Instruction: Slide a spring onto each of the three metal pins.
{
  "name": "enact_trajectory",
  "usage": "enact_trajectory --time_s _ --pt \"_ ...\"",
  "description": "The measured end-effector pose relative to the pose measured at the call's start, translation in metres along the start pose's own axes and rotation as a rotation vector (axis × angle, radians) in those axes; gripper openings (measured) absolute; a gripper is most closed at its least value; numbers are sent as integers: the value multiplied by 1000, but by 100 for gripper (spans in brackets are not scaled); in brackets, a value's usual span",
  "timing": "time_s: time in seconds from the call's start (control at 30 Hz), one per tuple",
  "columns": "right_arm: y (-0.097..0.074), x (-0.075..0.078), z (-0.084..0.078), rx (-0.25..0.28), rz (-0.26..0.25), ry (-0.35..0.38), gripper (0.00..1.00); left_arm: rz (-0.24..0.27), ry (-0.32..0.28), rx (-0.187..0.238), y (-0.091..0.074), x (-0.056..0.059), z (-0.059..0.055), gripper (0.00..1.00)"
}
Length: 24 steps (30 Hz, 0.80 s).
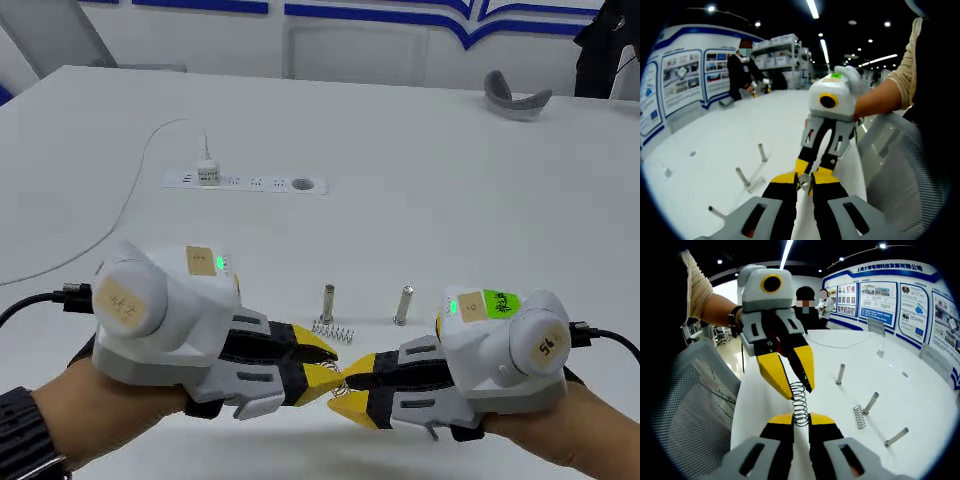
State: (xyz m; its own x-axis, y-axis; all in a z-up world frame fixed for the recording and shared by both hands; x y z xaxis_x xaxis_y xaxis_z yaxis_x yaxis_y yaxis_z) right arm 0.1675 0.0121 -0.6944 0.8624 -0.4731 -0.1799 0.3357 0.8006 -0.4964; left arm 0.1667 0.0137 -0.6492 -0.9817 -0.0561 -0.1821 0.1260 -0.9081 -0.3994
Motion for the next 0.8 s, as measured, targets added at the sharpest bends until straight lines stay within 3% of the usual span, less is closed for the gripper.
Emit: enact_trajectory --time_s 0.23,0.4,0.57,0.8 --pt "-4 -1 12 86 23 82 11 33 -67 91 -4 -9 12 11" --pt "-7 0 22 134 30 106 11 42 -103 115 -4 -12 14 12" --pt "-6 -1 24 157 45 140 11 49 -92 127 -4 -12 16 11" --pt "-5 -3 24 150 44 129 11 49 -88 133 -3 -13 17 11"
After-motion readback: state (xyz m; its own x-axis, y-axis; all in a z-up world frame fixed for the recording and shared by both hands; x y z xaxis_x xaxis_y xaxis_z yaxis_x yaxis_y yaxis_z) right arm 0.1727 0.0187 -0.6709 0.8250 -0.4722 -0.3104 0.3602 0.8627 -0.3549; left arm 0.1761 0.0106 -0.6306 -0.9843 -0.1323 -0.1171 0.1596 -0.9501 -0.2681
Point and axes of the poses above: the centre of the closed fingertips' face, and the gripper's own axes: y roughly forward along the fingers, x roughly to its right, z roughly out of its top, the point moved 1 cm from there along -y, roughly backward along the fingers, and after that the axes turned 12 degrees about y, right-handed, at the moved point
